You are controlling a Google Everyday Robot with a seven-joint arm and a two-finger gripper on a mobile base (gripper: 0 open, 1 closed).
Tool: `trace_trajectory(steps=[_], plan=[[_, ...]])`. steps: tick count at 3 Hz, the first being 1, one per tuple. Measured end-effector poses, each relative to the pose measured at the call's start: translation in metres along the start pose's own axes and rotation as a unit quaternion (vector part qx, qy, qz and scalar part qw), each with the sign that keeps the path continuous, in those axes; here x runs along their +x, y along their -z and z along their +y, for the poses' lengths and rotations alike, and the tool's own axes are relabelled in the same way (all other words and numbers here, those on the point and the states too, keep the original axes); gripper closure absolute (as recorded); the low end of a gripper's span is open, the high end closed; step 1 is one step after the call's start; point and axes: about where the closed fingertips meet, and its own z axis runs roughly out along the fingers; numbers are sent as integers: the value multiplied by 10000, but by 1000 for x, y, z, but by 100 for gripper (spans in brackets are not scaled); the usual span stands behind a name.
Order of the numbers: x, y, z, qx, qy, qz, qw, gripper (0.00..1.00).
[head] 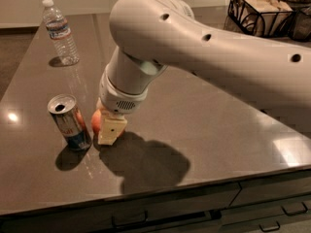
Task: Move apple near redbull can
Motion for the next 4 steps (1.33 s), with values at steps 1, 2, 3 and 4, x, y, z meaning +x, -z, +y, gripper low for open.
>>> trace_trajectory(steps=[1, 2, 3, 4], plan=[[4, -5, 1, -47, -4, 45, 10000, 59], [3, -3, 2, -30, 10, 51, 10000, 36], [2, -1, 2, -12, 24, 58, 10000, 12], [1, 0, 3, 4, 37, 64, 10000, 0]])
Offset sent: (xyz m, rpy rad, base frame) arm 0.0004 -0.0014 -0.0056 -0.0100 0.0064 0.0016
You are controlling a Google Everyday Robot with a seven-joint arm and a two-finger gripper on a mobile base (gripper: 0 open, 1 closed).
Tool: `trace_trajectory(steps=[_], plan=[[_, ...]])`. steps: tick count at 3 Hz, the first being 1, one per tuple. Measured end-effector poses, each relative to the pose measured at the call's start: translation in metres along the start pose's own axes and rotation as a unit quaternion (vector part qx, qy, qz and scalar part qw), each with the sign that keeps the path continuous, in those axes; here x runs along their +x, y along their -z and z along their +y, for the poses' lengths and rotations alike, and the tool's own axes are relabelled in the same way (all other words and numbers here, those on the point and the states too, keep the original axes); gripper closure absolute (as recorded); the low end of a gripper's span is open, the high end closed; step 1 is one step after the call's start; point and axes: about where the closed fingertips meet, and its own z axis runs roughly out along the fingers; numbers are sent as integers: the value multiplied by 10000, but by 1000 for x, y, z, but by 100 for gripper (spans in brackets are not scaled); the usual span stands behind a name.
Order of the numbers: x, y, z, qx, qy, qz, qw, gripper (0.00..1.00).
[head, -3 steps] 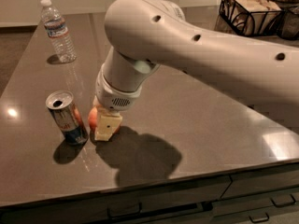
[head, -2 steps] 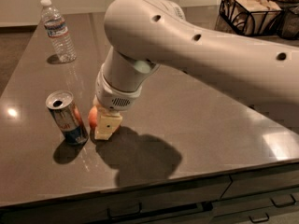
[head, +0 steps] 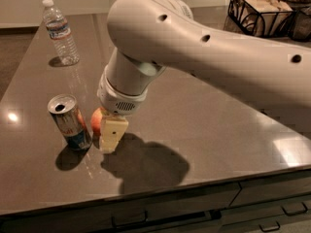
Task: Move apple near redbull can
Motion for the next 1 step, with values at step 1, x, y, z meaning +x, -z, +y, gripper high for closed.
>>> trace_trajectory(steps=[1], plan=[[0, 0, 0, 0, 0, 0, 10000, 0]])
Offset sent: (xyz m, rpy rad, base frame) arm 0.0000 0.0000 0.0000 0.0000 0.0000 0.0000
